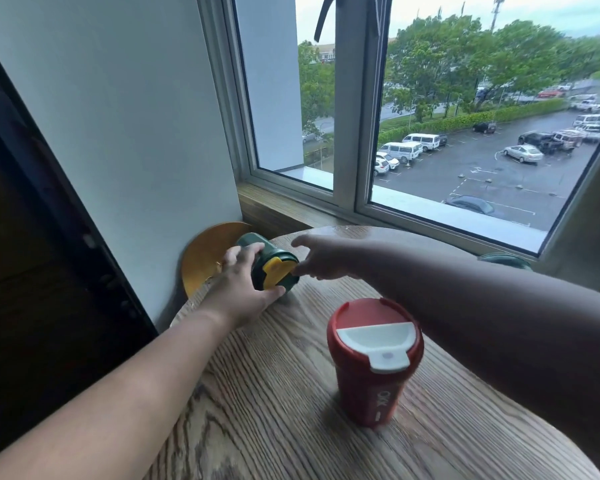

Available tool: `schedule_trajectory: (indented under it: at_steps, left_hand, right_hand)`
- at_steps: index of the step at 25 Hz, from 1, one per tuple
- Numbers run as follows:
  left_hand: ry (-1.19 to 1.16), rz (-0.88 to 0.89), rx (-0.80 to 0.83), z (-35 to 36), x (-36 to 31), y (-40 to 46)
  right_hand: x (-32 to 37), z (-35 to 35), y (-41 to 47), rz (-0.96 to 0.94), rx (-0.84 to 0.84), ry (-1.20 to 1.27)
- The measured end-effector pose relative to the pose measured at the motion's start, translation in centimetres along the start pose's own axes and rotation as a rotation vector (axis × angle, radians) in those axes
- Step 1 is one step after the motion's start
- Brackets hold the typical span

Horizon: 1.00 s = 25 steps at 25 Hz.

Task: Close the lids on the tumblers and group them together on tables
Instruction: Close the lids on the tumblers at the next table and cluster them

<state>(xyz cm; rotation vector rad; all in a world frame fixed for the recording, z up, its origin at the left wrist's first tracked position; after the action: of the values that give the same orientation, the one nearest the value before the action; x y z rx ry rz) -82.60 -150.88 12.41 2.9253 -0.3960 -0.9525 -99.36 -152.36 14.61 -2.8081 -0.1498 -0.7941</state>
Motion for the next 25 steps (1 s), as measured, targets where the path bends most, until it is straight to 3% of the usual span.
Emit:
schedule_trajectory:
  at_steps: [3, 6, 13, 21, 25]
  left_hand:
    - [-0.017, 0.053, -0.038, -0.2, -0.6, 0.0]
    - [0.003, 0.099, -0.032, -0.4, -1.8, -0.4]
    - [0.008, 0.172, -0.016, -1.9, -7.2, -1.8]
    - [-0.23, 0.04, 0.193, -1.3, -12.0, -2.7]
    - [-0.183, 0.029, 0.287, -0.6, -12.8, -2.8]
  right_hand:
    - [-0.5, 1.7, 0.3, 0.026, 0.109, 0.162]
    - [-1.2, 1.8, 0.0, 0.034, 0.073, 0.275]
    - [-1.3, -1.8, -5.6, -0.053, 0.041, 0.175]
    - [-2.3, -5.3, -10.5, -0.026, 0.018, 0.114]
    - [-3.0, -5.4, -11.1, 0.023, 0.022, 0.136]
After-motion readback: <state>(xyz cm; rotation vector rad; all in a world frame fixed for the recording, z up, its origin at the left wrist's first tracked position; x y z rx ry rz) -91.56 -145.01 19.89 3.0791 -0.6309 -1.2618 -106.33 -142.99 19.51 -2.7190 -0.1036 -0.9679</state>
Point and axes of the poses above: each hand's wrist, its own y-axis towards the middle knuckle, its own z-axis out of the palm, x = y × z, the point moved 7 cm from there along y, towards the middle knuckle, and after that the axes turned 1 degree about z, right-handed, at the moved point
